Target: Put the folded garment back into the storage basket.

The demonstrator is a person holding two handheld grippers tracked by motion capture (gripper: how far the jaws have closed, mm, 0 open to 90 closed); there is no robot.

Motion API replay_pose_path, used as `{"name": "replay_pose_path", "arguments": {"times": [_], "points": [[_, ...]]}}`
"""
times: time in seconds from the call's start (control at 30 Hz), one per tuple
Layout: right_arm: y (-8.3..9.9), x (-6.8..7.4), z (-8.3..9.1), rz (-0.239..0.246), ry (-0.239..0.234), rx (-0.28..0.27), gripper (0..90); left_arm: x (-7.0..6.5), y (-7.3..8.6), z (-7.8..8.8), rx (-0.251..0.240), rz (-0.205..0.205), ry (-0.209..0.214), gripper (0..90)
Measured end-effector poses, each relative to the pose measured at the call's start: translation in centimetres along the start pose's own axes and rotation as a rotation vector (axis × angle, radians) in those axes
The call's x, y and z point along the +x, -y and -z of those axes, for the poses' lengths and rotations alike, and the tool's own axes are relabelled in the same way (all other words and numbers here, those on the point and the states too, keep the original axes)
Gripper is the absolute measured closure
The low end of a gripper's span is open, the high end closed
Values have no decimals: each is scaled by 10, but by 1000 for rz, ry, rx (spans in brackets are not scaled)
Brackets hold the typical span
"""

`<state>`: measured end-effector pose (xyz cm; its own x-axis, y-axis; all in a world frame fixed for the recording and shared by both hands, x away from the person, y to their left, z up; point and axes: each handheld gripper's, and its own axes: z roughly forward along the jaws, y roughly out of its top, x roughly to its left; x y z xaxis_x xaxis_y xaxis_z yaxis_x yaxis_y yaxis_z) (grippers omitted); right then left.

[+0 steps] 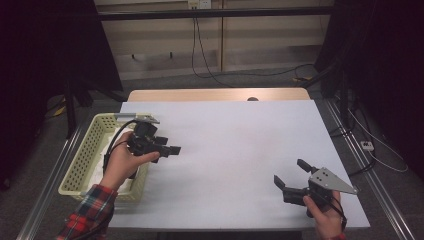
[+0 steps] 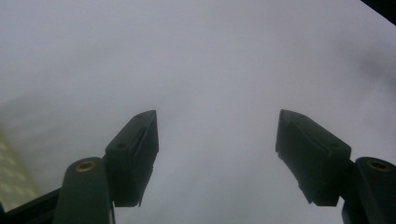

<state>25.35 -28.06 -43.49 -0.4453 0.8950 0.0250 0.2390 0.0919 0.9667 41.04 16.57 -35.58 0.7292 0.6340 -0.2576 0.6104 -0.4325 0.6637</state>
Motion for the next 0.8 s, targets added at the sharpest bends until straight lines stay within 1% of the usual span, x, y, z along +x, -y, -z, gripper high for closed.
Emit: {"name": "replay_pose_path", "arguments": {"times": [0.1, 0.23, 0.3, 0.33, 0.37, 0.4, 0.43, 0.47, 0.53, 0.63, 0.73, 0.8], "points": [[0, 0, 0, 2, -2, 2, 37, -6, 6, -8, 9, -10, 21, 305], [-1, -1, 1, 1, -2, -1, 37, -13, 12, -16, 9, -8, 54, 303], [0, -1, 1, 4, -1, -2, 37, -16, 15, -18, 7, -12, 66, 301], [0, -1, 1, 3, -1, -2, 37, -17, 17, -19, 10, -19, 64, 297], [0, -1, 1, 2, 0, -2, 37, -19, 19, -20, 0, -16, 77, 294], [0, -1, 1, 2, -1, 0, 37, -19, 22, -22, -9, -4, 90, 295], [0, -2, 1, 2, -1, 1, 37, -21, 25, -24, -10, 5, 96, 294], [0, -2, 1, 2, -1, 2, 37, -22, 28, -25, -3, -1, 101, 294], [0, -1, 1, -6, -1, 3, 37, -24, 35, -28, -2, 0, 106, 296], [0, 0, 1, -2, -3, 3, 37, -27, 43, -32, -1, -5, 107, 297], [0, -1, 1, -1, -2, 4, 37, -29, 49, -34, -10, -3, 123, 295], [1, -1, 1, -3, -1, 7, 37, -31, 54, -35, -10, -8, 121, 293]]}}
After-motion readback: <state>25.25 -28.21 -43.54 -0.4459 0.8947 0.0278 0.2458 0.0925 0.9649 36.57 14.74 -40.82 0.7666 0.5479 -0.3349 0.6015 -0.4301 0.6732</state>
